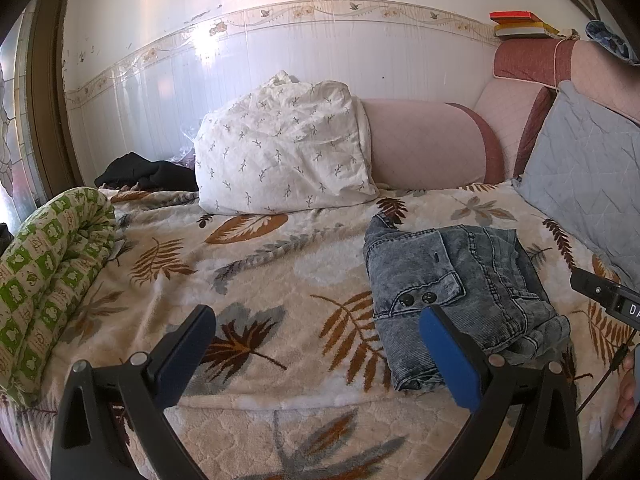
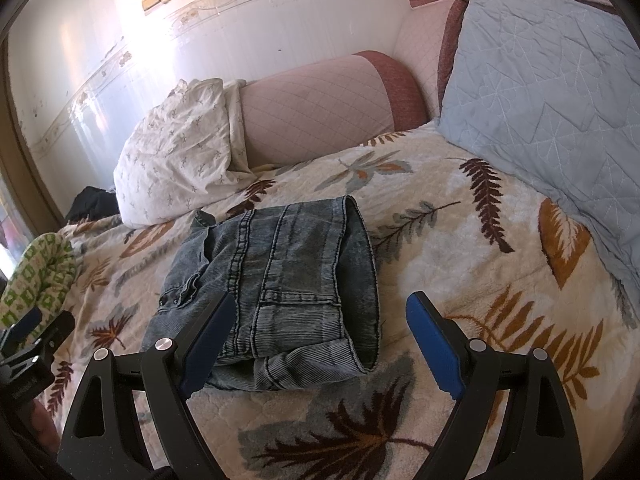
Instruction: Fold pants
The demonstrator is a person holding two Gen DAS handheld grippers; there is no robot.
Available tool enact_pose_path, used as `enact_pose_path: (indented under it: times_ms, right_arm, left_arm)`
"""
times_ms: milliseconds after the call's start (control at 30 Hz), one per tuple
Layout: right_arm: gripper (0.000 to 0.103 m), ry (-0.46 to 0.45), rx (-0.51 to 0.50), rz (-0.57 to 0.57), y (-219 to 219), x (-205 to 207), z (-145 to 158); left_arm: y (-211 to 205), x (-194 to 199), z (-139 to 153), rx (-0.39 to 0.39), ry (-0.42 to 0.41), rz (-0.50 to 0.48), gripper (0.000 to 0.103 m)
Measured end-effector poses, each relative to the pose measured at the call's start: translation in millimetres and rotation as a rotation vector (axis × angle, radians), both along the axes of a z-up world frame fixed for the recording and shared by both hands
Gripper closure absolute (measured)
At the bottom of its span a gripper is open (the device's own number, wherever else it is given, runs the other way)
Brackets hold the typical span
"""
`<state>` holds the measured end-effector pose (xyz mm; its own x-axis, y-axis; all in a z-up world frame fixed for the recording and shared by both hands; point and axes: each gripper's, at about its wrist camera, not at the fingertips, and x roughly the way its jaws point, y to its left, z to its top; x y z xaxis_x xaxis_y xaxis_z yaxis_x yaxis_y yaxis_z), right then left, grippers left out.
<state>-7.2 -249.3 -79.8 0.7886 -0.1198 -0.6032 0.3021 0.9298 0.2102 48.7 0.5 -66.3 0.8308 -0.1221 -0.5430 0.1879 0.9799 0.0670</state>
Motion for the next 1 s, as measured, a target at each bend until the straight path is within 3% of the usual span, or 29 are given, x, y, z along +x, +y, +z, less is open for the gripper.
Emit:
enact_pose_path:
  times_ms: [567, 867, 1000]
  right_arm:
    - [0.016, 0.001, -0.01, 0.001, -1.6, -0.7, 1.3]
    - [0.016, 0.014, -0.172, -0.035, -23.3, -16.1, 0.6]
    - [0.016, 0.014, -0.164, -0.086, -42.2, -19.2, -0.6]
  left_arm:
    - [0.7, -0.8, -0.6, 0.0, 0.003, -0.003, 0.0]
    - [-2.1, 3.4, -5.8, 0.01, 0.015, 0.013, 0.0]
    - [-6.9, 5.8, -9.7, 0.027, 0.022, 0.017, 0.0]
